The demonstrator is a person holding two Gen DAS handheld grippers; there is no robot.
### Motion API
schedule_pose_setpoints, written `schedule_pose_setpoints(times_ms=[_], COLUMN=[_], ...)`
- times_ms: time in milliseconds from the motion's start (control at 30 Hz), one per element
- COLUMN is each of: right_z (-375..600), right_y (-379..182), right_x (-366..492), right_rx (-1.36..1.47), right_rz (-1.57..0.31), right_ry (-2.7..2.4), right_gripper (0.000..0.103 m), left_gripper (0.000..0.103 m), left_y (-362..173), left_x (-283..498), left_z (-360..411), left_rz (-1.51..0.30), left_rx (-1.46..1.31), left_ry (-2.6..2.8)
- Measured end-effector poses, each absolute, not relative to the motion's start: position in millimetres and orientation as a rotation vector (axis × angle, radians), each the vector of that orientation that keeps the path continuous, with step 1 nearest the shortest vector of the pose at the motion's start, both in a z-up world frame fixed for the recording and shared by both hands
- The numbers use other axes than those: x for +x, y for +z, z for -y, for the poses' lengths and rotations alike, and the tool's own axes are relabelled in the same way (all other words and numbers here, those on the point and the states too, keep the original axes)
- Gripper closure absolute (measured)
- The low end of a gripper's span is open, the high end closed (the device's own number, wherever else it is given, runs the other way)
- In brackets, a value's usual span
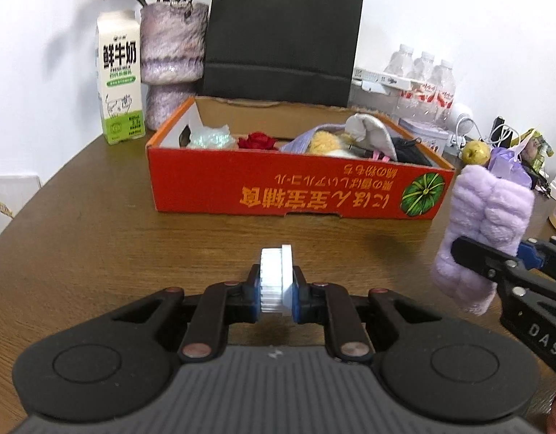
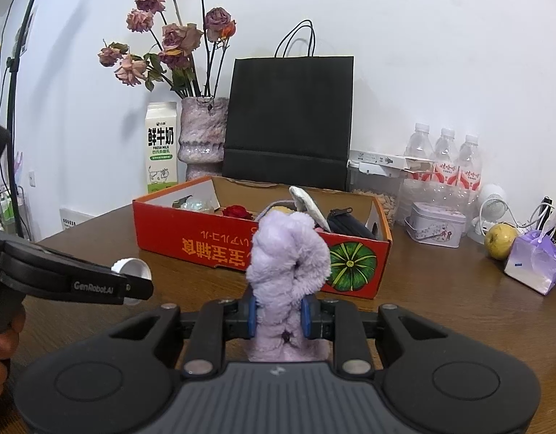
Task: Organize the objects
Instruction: 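Grasp the white bottle cap with the left gripper while the right gripper holds the towel, then carry the bottle cap and lavender towel over the red box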
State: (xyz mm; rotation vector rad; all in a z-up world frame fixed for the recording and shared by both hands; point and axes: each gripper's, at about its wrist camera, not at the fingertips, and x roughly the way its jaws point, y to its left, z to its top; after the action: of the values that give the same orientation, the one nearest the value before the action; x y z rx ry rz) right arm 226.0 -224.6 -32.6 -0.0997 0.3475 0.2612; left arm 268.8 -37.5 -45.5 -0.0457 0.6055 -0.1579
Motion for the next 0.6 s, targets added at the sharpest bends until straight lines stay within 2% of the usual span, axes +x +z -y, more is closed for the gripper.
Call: schedule_pose_setpoints(times_ms=[600], right_z=[218], right_y=[-4], right_x=[248], right_rx=[-0.025], right_rz=[-0.265], right_ry=[0.262], right_gripper=[0.082], left_gripper=[0.087], left_y=[-6], left_x=[277], left_z=[38], left_rz=[-0.513], left_rx=[-0.119], left_ry=[-0.156])
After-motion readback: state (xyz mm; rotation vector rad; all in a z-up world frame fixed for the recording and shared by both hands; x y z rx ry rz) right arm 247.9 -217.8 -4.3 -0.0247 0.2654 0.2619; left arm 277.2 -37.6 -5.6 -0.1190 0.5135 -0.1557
